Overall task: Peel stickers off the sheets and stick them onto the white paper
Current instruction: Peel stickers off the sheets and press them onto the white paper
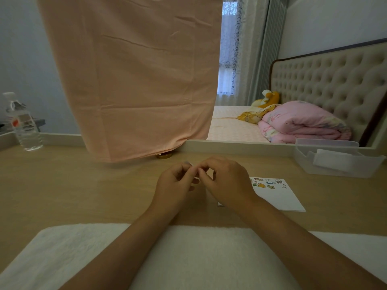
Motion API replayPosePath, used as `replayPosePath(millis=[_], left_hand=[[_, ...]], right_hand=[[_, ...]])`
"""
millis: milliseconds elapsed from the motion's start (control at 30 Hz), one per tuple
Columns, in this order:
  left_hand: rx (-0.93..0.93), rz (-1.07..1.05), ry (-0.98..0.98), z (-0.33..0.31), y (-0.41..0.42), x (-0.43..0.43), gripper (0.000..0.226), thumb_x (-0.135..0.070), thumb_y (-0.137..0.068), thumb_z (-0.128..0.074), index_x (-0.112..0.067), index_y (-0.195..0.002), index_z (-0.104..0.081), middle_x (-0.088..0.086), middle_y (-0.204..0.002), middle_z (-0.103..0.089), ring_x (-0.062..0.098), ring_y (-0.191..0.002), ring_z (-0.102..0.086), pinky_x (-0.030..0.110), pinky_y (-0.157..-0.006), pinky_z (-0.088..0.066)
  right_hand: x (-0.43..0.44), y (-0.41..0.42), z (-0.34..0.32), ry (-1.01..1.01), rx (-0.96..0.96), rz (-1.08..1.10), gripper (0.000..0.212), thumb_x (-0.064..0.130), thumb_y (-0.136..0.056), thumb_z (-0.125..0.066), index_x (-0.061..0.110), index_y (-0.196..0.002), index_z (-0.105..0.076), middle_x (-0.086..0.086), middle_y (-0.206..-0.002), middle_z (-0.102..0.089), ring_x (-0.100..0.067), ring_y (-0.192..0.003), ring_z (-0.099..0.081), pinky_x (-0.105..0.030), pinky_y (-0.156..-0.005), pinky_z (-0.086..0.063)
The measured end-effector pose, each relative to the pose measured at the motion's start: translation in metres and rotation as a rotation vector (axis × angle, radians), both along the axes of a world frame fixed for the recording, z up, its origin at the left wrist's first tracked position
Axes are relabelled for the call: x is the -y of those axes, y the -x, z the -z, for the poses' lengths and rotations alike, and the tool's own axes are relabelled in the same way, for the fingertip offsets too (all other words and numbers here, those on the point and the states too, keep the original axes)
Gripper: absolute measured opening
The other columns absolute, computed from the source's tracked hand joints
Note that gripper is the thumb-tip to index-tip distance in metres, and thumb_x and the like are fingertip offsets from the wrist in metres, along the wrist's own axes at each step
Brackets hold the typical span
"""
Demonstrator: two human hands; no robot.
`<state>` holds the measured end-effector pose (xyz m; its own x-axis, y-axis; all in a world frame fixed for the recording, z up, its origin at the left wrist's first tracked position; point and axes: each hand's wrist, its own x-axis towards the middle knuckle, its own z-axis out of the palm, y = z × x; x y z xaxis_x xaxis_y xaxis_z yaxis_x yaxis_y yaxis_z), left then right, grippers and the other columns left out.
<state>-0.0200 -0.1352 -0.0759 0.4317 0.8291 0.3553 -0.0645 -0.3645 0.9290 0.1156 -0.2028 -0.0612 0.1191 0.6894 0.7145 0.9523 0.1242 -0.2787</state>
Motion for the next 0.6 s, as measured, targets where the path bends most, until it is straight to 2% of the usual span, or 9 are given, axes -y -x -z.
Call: replayPosePath(millis=[133, 367, 500, 600], left_hand=[[0.004, -0.017, 0.000, 0.0008, 0.0004, -0.0015, 0.021, -0.020, -0.100, -0.058, -0.008, -0.092, -0.073, -0.001, -0.087, -0.075, 0.012, -0.084, -0.072, 0.030, -0.075, -0.061], [-0.045, -0.074, -0.091, 0.0021, 0.0006, -0.0043, 0.015, -0.019, -0.100, -0.058, -0.019, -0.093, -0.071, -0.005, -0.087, -0.072, 0.010, -0.082, -0.069, 0.028, -0.072, -0.060], [-0.045, -0.072, -0.103, 0.0019, 0.0017, -0.0038, 0.015, -0.020, -0.100, -0.057, -0.019, -0.097, -0.072, -0.005, -0.089, -0.073, 0.009, -0.084, -0.071, 0.032, -0.075, -0.061], [-0.052, -0.070, -0.107, 0.0015, 0.0020, -0.0039, 0.016, -0.020, -0.101, -0.056, -0.019, -0.097, -0.071, -0.005, -0.093, -0.073, 0.009, -0.086, -0.071, 0.037, -0.077, -0.062]], right_hand=[[-0.0002, 0.0002, 0.0004, -0.025, 0.064, 0.005, 0.009, 0.030, -0.094, -0.067, 0.025, -0.097, -0.073, 0.011, -0.087, -0.070, 0.002, -0.065, -0.046, -0.016, -0.060, -0.042], [-0.0017, 0.0021, -0.0040, 0.120, -0.212, -0.040, 0.017, 0.034, -0.099, -0.060, 0.026, -0.101, -0.074, 0.014, -0.090, -0.069, 0.000, -0.069, -0.054, -0.018, -0.064, -0.041], [-0.0038, 0.0000, -0.0046, 0.134, -0.386, -0.079, 0.014, 0.040, -0.094, -0.064, 0.031, -0.098, -0.075, 0.017, -0.089, -0.070, -0.004, -0.066, -0.061, -0.031, -0.069, -0.054], [-0.0049, -0.0041, -0.0054, 0.146, -0.435, -0.095, 0.011, 0.040, -0.091, -0.070, 0.035, -0.096, -0.078, 0.019, -0.089, -0.072, 0.000, -0.070, -0.062, -0.031, -0.071, -0.055]])
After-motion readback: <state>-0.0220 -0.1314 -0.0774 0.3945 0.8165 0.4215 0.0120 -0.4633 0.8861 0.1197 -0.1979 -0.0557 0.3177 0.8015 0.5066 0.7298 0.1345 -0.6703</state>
